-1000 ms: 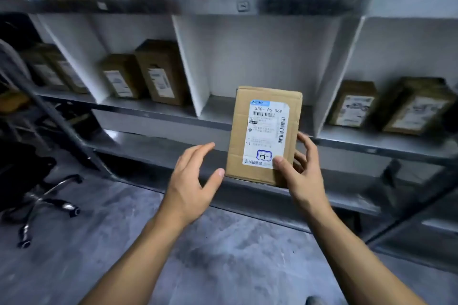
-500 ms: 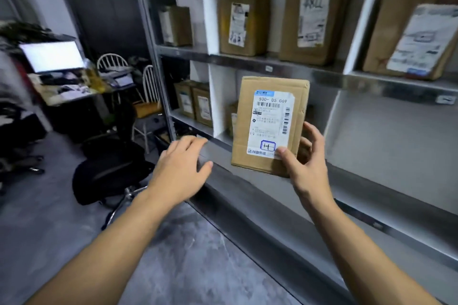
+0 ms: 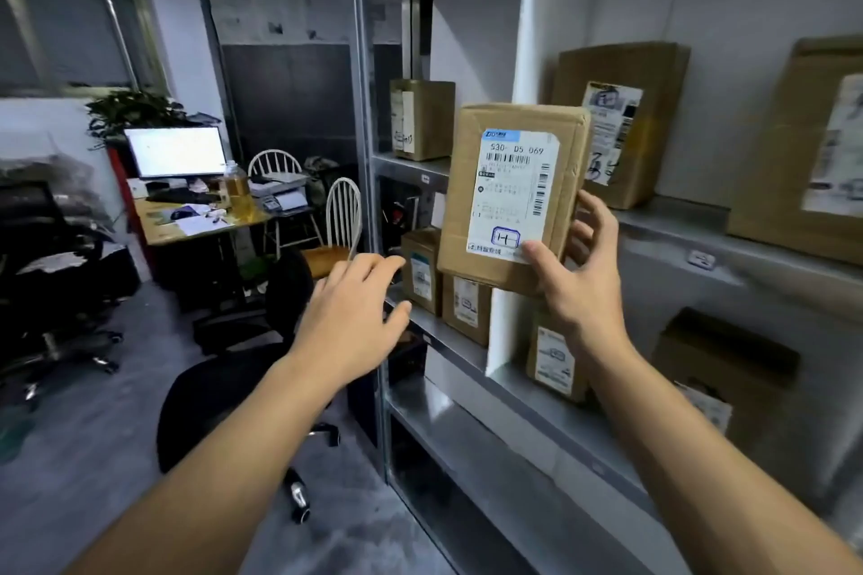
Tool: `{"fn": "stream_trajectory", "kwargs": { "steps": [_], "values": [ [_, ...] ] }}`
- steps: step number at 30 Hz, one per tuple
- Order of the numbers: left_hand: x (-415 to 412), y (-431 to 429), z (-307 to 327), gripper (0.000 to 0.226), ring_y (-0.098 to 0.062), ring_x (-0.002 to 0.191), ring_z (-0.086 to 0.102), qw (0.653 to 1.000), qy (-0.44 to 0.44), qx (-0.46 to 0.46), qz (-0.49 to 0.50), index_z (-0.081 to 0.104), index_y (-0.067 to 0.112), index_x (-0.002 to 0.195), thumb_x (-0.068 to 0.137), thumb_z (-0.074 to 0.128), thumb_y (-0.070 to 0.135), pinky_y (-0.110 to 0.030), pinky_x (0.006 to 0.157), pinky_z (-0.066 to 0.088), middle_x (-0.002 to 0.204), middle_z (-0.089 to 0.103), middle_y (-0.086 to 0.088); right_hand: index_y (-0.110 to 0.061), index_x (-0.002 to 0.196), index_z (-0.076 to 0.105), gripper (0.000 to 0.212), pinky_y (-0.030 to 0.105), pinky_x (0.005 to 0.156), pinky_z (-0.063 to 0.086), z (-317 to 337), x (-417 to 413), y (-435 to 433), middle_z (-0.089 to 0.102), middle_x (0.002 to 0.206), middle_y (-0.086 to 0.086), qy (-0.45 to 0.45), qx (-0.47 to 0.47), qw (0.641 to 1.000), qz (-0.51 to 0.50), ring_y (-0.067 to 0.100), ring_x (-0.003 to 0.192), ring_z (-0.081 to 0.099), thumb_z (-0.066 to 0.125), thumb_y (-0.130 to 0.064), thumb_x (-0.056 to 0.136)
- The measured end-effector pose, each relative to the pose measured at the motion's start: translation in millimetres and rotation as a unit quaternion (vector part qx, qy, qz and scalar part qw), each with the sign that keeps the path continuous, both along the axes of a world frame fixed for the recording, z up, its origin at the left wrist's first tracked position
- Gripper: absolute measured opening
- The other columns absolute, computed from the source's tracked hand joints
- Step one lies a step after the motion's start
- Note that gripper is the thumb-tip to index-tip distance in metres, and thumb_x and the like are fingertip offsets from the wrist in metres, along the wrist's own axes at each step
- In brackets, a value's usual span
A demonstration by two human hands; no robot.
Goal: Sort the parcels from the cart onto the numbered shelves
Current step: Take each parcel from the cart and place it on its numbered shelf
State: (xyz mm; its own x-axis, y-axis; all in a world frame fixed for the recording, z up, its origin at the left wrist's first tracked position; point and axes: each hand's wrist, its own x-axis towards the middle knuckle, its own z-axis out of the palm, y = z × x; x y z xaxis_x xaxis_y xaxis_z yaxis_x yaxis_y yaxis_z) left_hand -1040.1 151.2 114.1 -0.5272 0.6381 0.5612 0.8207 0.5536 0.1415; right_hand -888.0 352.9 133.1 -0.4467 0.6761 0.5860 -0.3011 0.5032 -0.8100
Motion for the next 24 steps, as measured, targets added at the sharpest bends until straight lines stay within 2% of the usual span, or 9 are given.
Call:
{"fn": "stream_trajectory", "kwargs": {
  "steps": [4, 10, 14, 18, 21, 22, 24],
  "values": [
    [-61, 17, 7, 0.052, -0.018, 0.123, 0.040, 1.000, 0.015, 0.014, -0.005, 0.038, 0.030, 0.139, 0.091, 0.050, 0.046, -0.040, 0.101, 0.037, 0.136, 0.045, 0.008, -0.053, 0.136, 0.036, 0.069, 0.045, 0.100, 0.053, 24, -65, 20, 0.061, 0.126, -0.016, 0.009, 0.031, 0.999, -0.008, 0.004, 0.115, 0.061, 0.076, -0.036, 0.082],
    [-165, 59, 12, 0.052, -0.020, 0.124, 0.040, 0.999, 0.035, 0.009, -0.038, 0.038, 0.030, 0.139, 0.091, 0.050, 0.046, -0.041, 0.103, 0.037, 0.137, 0.045, 0.006, -0.054, 0.134, 0.035, 0.067, 0.045, 0.096, 0.056, 46, -168, 46, 0.058, 0.133, -0.007, 0.046, 0.045, 0.997, -0.045, 0.012, 0.121, 0.059, 0.074, -0.038, 0.082],
    [-237, 98, 19, 0.053, -0.019, 0.128, 0.039, 0.996, 0.043, 0.001, -0.081, 0.036, 0.030, 0.141, 0.092, 0.048, 0.047, -0.041, 0.105, 0.036, 0.139, 0.044, 0.006, -0.053, 0.134, 0.034, 0.067, 0.034, 0.091, 0.059, 58, -234, 66, 0.056, 0.131, -0.014, 0.055, 0.051, 0.993, -0.089, 0.002, 0.118, 0.058, 0.075, -0.037, 0.083],
    [-301, 141, 35, 0.054, -0.018, 0.127, 0.039, 0.990, 0.049, 0.007, -0.134, 0.037, 0.031, 0.141, 0.091, 0.048, 0.048, -0.040, 0.105, 0.037, 0.138, 0.044, 0.007, -0.053, 0.133, 0.032, 0.066, 0.021, 0.089, 0.051, 68, -280, 96, 0.054, 0.130, -0.018, 0.040, 0.061, 0.982, -0.176, -0.004, 0.113, 0.054, 0.074, -0.035, 0.086],
    [-334, 168, 43, 0.054, -0.017, 0.125, 0.040, 0.982, 0.052, 0.022, -0.178, 0.038, 0.033, 0.140, 0.090, 0.050, 0.047, -0.040, 0.103, 0.037, 0.137, 0.046, 0.009, -0.050, 0.136, 0.029, 0.067, 0.000, 0.068, 0.044, 73, -300, 121, 0.055, 0.120, -0.023, 0.008, 0.062, 0.971, -0.229, -0.024, 0.097, 0.051, 0.073, -0.032, 0.088],
    [-342, 175, 43, 0.053, -0.017, 0.126, 0.040, 0.980, 0.051, 0.023, -0.191, 0.037, 0.034, 0.140, 0.090, 0.050, 0.047, -0.040, 0.103, 0.037, 0.137, 0.046, 0.009, -0.049, 0.137, 0.028, 0.068, -0.002, 0.064, 0.042, 73, -304, 128, 0.056, 0.119, -0.023, -0.007, 0.057, 0.968, -0.245, -0.025, 0.094, 0.052, 0.072, -0.032, 0.089],
    [-355, 188, 43, 0.051, -0.018, 0.126, 0.039, 0.975, 0.046, 0.025, -0.215, 0.039, 0.032, 0.140, 0.092, 0.050, 0.045, -0.040, 0.103, 0.037, 0.138, 0.045, 0.007, -0.046, 0.142, 0.027, 0.070, 0.003, 0.075, 0.040, 70, -308, 140, 0.057, 0.129, -0.017, -0.036, 0.047, 0.959, -0.276, -0.012, 0.103, 0.053, 0.072, -0.033, 0.090]
  ]
}}
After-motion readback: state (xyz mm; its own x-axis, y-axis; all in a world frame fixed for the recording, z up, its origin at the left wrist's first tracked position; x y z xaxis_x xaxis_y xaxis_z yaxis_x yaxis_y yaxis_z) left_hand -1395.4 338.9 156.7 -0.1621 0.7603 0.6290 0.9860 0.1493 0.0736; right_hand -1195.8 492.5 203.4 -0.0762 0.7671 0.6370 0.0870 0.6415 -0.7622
